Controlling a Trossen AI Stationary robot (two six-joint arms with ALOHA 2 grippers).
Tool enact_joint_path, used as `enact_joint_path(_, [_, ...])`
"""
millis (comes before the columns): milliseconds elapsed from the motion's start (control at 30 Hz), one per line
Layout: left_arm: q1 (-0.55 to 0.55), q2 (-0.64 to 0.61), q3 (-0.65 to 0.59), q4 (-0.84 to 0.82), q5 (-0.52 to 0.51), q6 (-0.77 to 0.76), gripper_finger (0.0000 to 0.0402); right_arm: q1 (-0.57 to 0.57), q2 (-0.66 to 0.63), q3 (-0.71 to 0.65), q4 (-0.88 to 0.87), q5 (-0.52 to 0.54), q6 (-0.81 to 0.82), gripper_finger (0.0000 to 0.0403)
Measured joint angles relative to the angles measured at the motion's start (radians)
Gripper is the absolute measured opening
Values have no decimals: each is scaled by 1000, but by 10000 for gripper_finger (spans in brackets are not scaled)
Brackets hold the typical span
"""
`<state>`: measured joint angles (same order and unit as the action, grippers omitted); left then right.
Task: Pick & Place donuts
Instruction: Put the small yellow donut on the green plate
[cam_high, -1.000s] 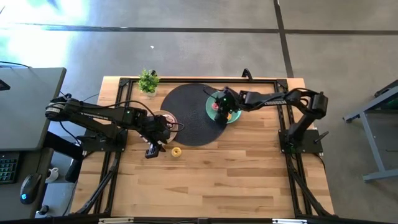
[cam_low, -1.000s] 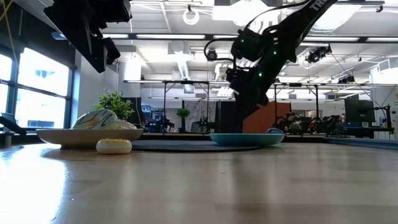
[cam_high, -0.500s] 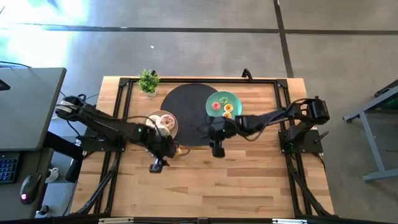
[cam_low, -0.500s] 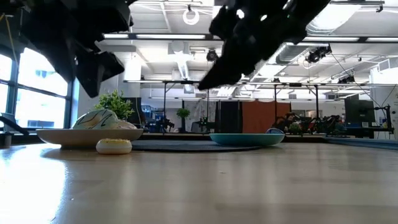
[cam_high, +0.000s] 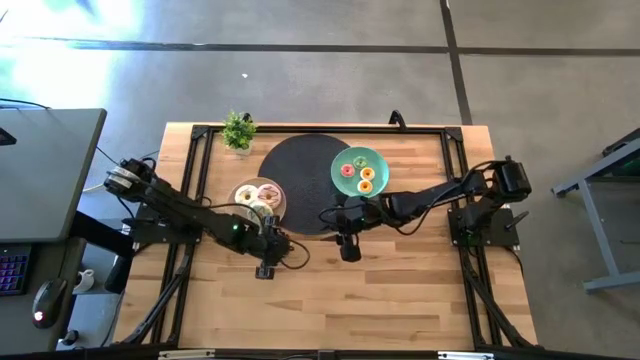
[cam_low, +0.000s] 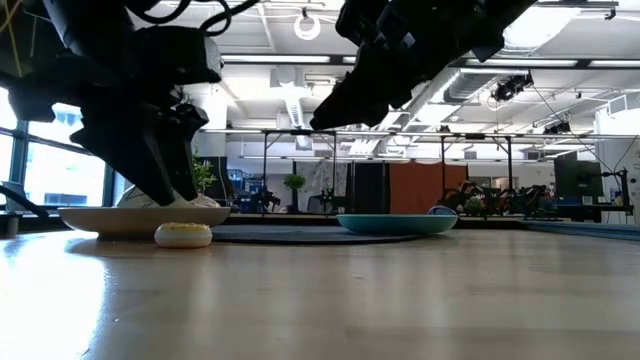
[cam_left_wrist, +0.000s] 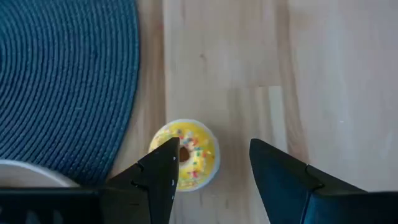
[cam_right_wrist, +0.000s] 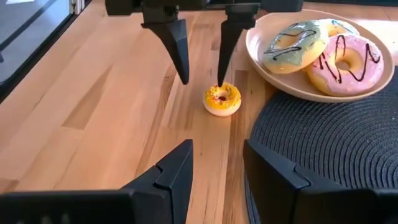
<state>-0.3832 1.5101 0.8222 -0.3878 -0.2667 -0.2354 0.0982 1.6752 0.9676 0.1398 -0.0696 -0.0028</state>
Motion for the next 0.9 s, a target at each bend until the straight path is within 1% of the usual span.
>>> enact_joint_path(233, [18, 0, 0, -14, 67, -33, 191, 0, 0, 0, 0, 0, -16, 138])
enact_joint_path(333, [16, 26, 1, 4, 82, -40, 191, 1, 0, 0, -3, -1, -81, 138])
enact_joint_path(467, [16, 66, -1, -9, 74, -51, 185, 10, 0, 0, -2, -15, -207, 138])
enact_joint_path(667, [17, 96, 0, -5, 20, -32, 137, 30, 0, 0, 11, -7, -420, 138])
enact_joint_path(900, [18, 96, 3, 1, 23, 0, 56, 50, 0, 0, 57, -8, -580, 138])
